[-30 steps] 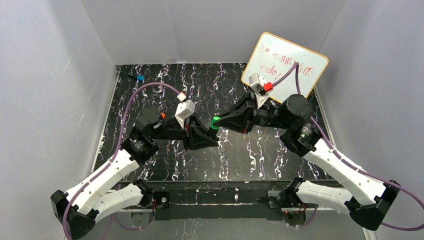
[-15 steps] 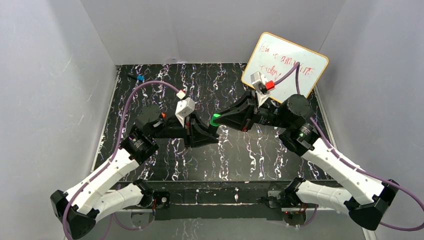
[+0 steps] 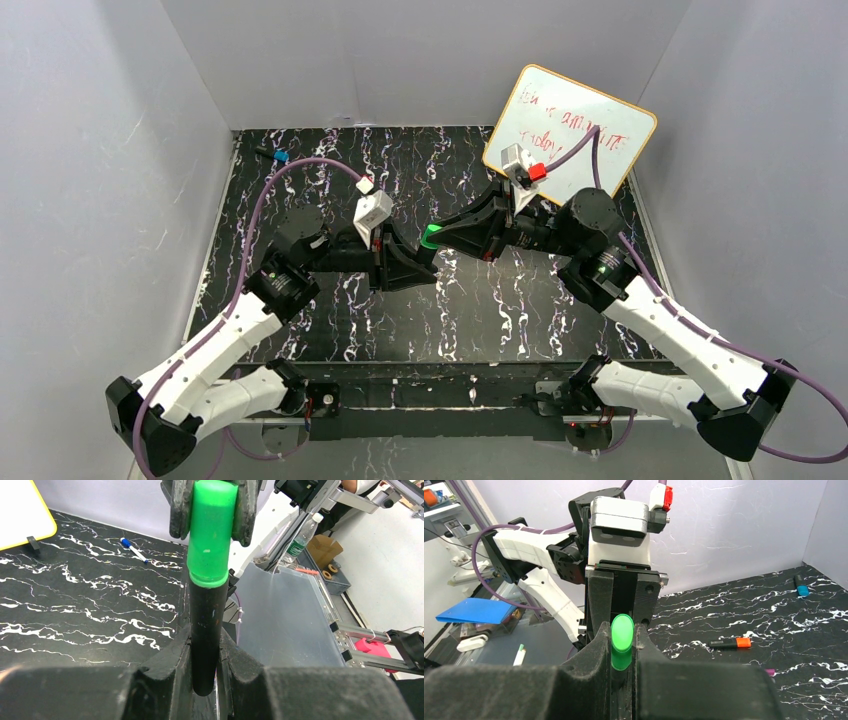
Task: Insert the pens into the pen caps
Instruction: Press the pen cap onto the pen.
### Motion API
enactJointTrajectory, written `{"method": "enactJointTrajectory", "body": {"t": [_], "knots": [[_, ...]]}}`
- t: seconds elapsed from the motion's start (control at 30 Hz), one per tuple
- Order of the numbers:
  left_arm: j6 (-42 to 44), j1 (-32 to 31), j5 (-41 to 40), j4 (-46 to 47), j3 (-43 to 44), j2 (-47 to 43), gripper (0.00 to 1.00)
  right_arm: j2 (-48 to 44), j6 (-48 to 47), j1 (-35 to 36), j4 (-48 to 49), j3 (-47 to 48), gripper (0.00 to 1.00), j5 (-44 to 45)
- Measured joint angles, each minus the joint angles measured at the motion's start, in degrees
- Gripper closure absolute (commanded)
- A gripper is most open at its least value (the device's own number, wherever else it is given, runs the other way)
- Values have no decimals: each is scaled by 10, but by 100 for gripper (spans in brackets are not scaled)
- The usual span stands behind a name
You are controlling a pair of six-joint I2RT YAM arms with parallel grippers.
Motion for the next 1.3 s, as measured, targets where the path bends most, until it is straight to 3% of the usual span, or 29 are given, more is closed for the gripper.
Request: {"method": "enactJointTrajectory", "body": {"t": [1.3], "knots": [[42, 36, 10, -52, 8, 14, 100, 18, -49, 3, -24, -5, 99, 19]]}}
